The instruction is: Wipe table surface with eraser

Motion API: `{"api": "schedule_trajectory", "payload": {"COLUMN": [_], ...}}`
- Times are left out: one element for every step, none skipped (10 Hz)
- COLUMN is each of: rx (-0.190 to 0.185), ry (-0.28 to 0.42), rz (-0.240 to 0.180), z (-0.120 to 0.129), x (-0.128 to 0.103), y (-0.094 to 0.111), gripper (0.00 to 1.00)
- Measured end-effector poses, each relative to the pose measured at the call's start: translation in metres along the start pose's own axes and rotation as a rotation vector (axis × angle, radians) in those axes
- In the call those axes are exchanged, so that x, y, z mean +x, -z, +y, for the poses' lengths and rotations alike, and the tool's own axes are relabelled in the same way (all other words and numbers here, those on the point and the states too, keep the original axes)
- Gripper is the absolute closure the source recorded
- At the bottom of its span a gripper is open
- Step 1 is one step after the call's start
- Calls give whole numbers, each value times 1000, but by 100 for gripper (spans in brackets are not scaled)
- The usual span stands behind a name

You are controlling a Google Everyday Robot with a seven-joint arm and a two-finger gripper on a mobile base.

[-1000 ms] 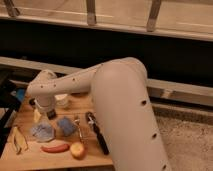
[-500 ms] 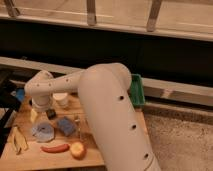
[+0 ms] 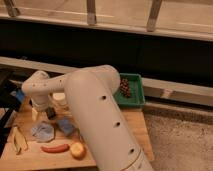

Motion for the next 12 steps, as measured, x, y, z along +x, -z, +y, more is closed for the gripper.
{"api": "schedule_trajectory", "payload": {"rx": [4,5,5,3,4,4,5,6,8,14,19,21], "ry": [-9,-16,-19,-25,-31,-37,-40,-40,-41,-45,-46,-47], "rz": [5,9,9,9,11,13,16,16,15,15,20,22], "z": [-4,-7,-7,-10,-14,-16,-18,-18,-19,-20,-20,-21], "x": [-3,-5,-8,-11,-12,-13,-12,-11,-9,-6,-3,-3], "y": [-5,-10,-14,-17,-22,-25,-27,-29,-30,-29,-29,-29], "gripper": [20,20,20,20,22,29,39,49,59,69,81,89]}}
